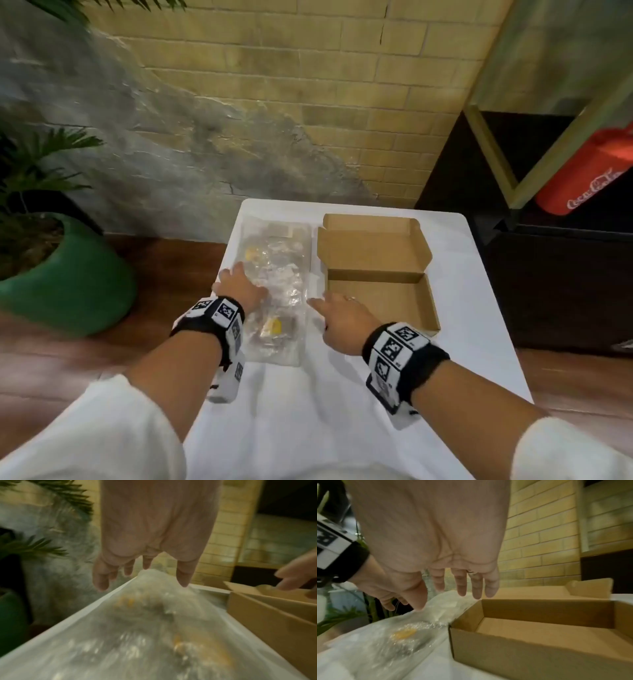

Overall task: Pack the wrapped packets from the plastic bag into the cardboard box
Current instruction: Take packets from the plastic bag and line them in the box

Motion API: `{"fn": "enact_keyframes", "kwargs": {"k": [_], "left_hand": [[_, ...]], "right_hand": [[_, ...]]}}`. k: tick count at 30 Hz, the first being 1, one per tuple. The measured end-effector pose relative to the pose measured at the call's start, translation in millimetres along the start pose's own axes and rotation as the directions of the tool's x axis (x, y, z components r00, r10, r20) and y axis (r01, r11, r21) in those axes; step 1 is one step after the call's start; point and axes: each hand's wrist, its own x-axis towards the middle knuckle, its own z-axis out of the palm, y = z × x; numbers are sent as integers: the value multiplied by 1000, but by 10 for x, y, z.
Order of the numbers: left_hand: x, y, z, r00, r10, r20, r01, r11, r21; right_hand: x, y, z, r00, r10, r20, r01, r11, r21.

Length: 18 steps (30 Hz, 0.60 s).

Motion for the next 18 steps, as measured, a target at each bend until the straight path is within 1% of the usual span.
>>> {"fn": "enact_keyframes", "kwargs": {"k": [1, 3, 5, 6, 8, 10, 11, 13, 15, 17, 18], "left_hand": [[23, -51, 12, 997, -74, 27, 75, 997, -33], [87, -149, 73, 982, -161, 93, 169, 983, -76], [124, -201, 140, 982, -163, 100, 167, 985, -36], [146, -211, 163, 986, -152, 73, 155, 988, -25], [186, -213, 166, 988, -156, 20, 157, 980, -120], [212, -212, 142, 983, -183, 26, 183, 944, -275], [245, -219, 137, 979, -196, 48, 201, 927, -317], [273, -223, 112, 974, -192, 120, 222, 915, -336], [286, -241, 95, 971, -145, 189, 207, 906, -368], [284, -273, 88, 966, -81, 246, 194, 855, -481], [285, -283, 75, 965, -42, 258, 186, 804, -565]], "right_hand": [[58, -16, 32, 999, 15, 45, -13, 999, -47], [149, -7, 93, 994, 66, 91, -54, 990, -128], [219, 8, 146, 992, 86, 88, -71, 984, -162], [247, 10, 172, 993, 86, 76, -74, 986, -152], [285, 4, 168, 996, 73, 54, -66, 990, -122], [300, 13, 177, 996, 74, 48, -70, 995, -76], [300, 13, 173, 997, 71, 41, -68, 996, -66], [288, 3, 153, 998, 59, 29, -57, 996, -72], [267, -1, 135, 998, 47, 43, -43, 996, -84], [236, 12, 116, 998, 38, 54, -34, 997, -72], [230, 26, 119, 998, 31, 53, -27, 997, -71]]}}
